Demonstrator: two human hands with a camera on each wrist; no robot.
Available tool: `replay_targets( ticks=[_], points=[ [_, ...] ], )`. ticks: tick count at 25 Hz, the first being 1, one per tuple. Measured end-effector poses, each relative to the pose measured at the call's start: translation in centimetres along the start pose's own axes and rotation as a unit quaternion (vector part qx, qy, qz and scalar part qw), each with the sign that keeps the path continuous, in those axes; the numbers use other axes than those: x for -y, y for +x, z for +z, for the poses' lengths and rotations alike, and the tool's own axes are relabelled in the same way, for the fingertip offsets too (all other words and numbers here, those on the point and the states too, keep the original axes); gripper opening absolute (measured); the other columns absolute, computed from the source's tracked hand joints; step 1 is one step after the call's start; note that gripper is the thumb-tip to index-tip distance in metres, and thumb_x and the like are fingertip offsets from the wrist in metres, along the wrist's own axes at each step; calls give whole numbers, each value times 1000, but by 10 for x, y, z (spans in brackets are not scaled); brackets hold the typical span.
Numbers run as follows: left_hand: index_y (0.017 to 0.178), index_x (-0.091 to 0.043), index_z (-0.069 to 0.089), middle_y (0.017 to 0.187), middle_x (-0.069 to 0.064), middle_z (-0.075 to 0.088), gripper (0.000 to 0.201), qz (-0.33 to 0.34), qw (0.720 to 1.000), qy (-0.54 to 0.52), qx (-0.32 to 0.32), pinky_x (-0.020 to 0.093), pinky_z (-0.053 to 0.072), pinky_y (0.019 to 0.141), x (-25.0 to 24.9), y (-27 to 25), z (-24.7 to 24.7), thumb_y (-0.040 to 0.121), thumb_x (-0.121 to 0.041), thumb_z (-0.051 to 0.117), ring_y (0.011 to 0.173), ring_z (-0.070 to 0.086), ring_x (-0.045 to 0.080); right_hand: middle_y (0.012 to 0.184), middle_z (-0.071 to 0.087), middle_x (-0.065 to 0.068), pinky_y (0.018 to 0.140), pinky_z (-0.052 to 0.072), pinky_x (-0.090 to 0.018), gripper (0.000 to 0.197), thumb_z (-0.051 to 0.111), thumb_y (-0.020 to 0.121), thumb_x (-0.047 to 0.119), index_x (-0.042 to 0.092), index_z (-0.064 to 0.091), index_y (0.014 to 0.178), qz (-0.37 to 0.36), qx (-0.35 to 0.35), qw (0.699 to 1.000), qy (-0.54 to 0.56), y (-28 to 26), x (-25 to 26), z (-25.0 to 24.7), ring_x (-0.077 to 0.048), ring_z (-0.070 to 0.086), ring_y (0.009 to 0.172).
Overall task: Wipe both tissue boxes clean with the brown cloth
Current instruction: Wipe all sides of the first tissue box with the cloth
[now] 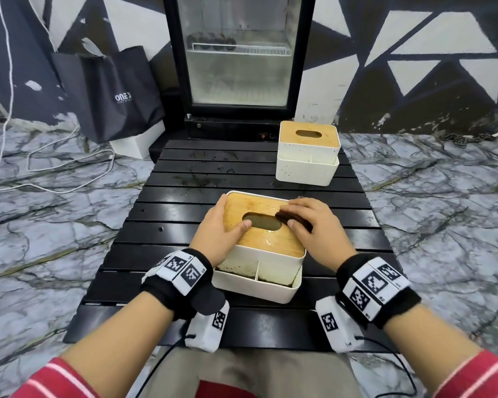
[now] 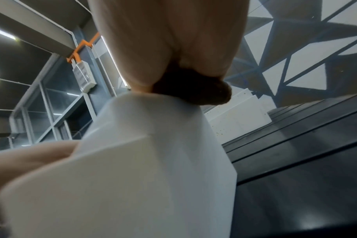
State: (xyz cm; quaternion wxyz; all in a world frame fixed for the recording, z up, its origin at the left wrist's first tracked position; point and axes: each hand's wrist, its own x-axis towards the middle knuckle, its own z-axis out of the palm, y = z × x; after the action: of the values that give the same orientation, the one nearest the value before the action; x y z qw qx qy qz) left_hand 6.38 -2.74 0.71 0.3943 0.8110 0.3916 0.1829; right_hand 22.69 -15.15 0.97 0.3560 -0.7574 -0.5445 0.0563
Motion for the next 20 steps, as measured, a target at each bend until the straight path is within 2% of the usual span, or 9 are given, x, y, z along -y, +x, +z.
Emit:
replay_targets(
  ticks=[4, 6, 11, 14, 18, 20],
  points=[
    [149, -17, 15, 147, 6, 34, 75, -1, 1000, 1, 4, 23, 29, 100, 2, 0, 0, 90, -38, 57, 132, 36, 19, 117, 51, 13, 104, 21, -19, 32, 53, 84, 24, 27, 62, 115, -45, 12, 999, 15, -34, 4, 6, -6, 37, 117],
    [149, -17, 15, 148, 5, 33, 76, 1, 1000, 4, 6, 22, 29, 101, 3, 0, 0, 90, -38, 58, 133, 36, 19, 117, 49, 17, 103, 21, -19, 30, 56, 86, 21, 29, 62, 115, -47, 32, 998, 24, -33, 2, 3, -4, 37, 116],
    [149, -17, 15, 151, 3, 29, 77, -4, 1000, -1, 11, 25, 28, 105, 3, 0, -1, 89, -38, 58, 135, 33, 18, 119, 54, 7, 101, 21, -20, 30, 56, 87, 13, 25, 63, 114, -2, 24, 1000, 16, 3, -6, -1, -13, 40, 118],
    [149, -16, 16, 150, 4, 31, 76, 0, 1000, 6, 2, 26, 28, 106, 2, 1, 0, 89, -37, 59, 135, 33, 18, 120, 55, 4, 102, 19, -19, 31, 57, 87, 12, 24, 62, 115, -8, 8, 1000, 17, -8, -2, 4, -14, 39, 119],
    [149, -17, 17, 150, 4, 32, 76, 4, 1000, 5, 0, 26, 29, 105, 3, 1, 1, 89, -37, 59, 134, 34, 18, 116, 50, 16, 100, 16, -6, 32, 52, 84, 26, 30, 61, 115, -47, 18, 998, 36, -42, 8, 6, -2, 35, 116],
    [149, -17, 17, 150, 3, 31, 76, 2, 1000, 3, 8, 26, 30, 106, 5, 1, 0, 89, -37, 59, 135, 34, 18, 115, 49, 19, 99, 16, -5, 33, 49, 84, 29, 32, 61, 114, -50, 32, 997, 39, -42, 7, 6, 0, 35, 114]
  ],
)
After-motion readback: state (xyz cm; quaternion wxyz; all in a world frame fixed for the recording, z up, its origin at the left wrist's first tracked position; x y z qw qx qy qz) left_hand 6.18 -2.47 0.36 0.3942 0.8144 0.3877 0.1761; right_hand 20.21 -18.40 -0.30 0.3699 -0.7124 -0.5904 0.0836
